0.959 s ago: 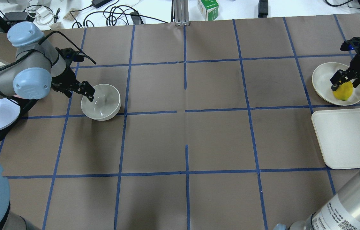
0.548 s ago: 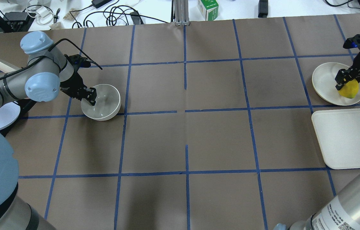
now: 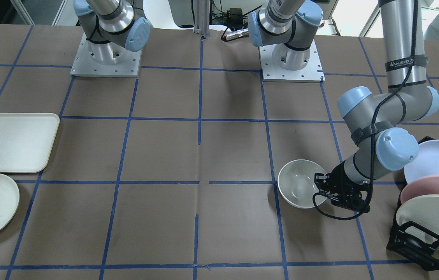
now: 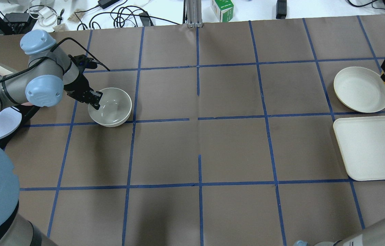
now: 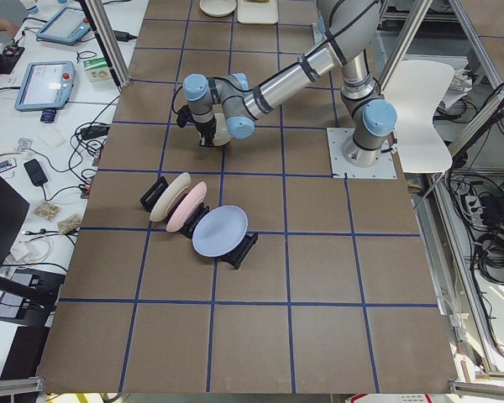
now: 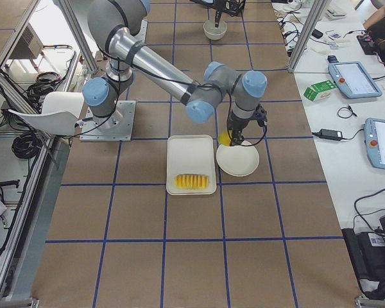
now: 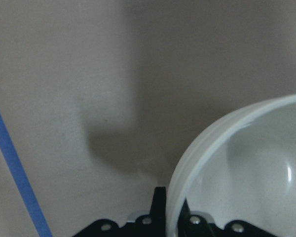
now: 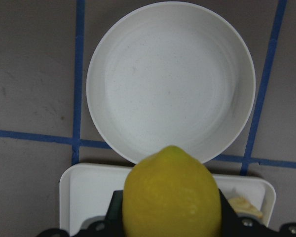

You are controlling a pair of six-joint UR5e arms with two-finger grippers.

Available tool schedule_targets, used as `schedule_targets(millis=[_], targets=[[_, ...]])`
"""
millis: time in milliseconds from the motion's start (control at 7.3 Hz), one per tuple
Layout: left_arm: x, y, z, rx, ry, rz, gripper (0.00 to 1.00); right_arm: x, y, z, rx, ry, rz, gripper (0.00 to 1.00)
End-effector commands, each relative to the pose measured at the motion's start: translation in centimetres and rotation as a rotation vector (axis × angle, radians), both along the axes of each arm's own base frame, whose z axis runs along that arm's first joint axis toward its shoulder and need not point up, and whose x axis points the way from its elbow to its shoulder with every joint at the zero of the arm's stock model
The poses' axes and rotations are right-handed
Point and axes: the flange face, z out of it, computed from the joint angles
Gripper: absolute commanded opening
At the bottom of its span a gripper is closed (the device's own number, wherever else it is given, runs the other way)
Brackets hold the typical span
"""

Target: Place bowl and put lemon in it

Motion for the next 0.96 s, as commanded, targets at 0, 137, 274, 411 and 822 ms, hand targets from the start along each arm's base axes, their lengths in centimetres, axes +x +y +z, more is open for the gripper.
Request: schedule_targets(millis=[0,137,274,411,822], targets=[[-4.5,0.4,3.5,-0.001,0.095,0.112,0.00,3.6,4.3,8.0,-0.032,0.017,0.002,0.00],[-10.1,1.2,5.0,-0.009,0.107,0.123,0.00,4.7,4.7,7.9,-0.001,0.002,-0.028,0.00],[-14.6,2.0,5.0,-0.001,0.111,0.113,0.00,5.9,4.7,8.0,0.012,-0.004,-0.033,0.00],[-17.8,2.3,3.7,0.027,0.160,0.166,0.00,8.6,4.1,8.0,0.004,-0.008,-0.049,0.00],[-23.8,3.5,0.8,0.032,0.171,0.187,0.00,27.0,4.1,9.2,0.014,-0.027,-0.190,0.00]])
